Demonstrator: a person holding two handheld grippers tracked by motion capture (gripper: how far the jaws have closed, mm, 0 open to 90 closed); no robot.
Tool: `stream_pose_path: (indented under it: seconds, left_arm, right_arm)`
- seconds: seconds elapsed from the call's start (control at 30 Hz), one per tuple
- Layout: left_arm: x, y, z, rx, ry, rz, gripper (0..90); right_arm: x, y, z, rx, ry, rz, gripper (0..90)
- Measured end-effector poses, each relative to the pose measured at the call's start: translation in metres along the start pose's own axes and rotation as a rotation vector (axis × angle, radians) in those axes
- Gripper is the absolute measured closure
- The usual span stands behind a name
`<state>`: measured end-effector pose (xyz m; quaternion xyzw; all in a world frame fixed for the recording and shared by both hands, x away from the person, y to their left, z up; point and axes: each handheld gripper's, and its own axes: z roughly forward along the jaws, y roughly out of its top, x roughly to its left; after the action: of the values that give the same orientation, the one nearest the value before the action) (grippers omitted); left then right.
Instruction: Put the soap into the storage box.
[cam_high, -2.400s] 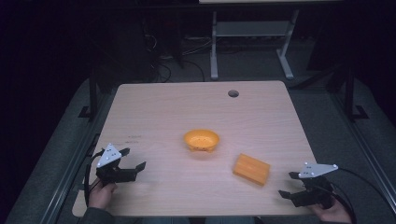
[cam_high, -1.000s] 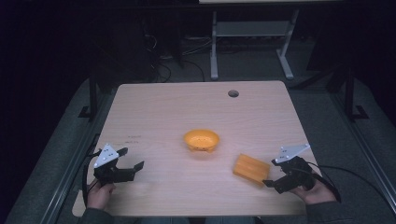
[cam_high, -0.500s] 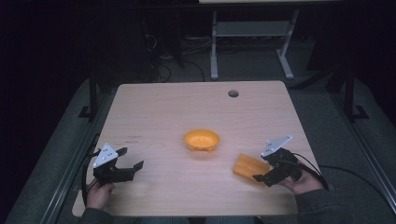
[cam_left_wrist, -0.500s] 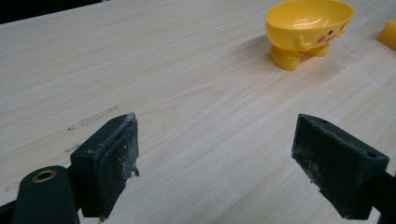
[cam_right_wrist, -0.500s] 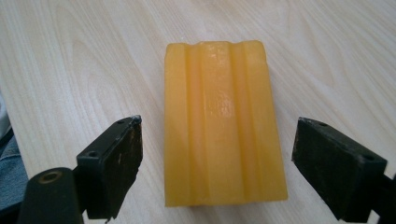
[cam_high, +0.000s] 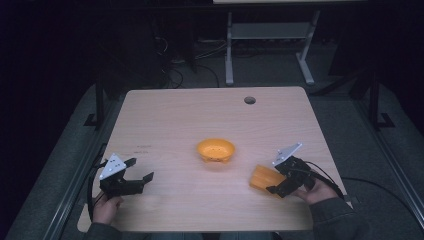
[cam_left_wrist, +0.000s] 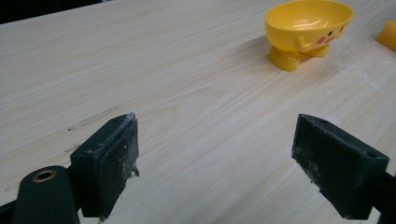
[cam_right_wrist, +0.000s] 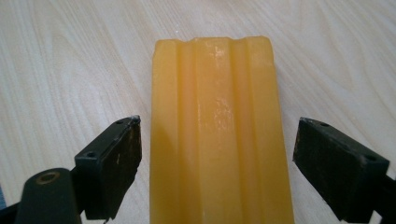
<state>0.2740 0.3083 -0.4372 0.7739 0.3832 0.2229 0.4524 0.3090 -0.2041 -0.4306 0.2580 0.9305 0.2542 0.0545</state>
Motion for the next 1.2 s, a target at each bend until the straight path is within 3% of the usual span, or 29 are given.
stream_pose_path:
  seconds: [0.57, 1.2]
  left_arm:
    - [-0.001, 0.0, 0.0, -0.004, -0.003, -0.002, 14.1]
    - [-0.001, 0.0, 0.0, -0.005, -0.006, -0.003, 14.1]
  right_arm:
    - [0.0, 0.004, 0.019, 0.051, 0.016, -0.016, 15.0]
    - [0.002, 0.01, 0.031, 0.093, 0.0, -0.05, 19.1]
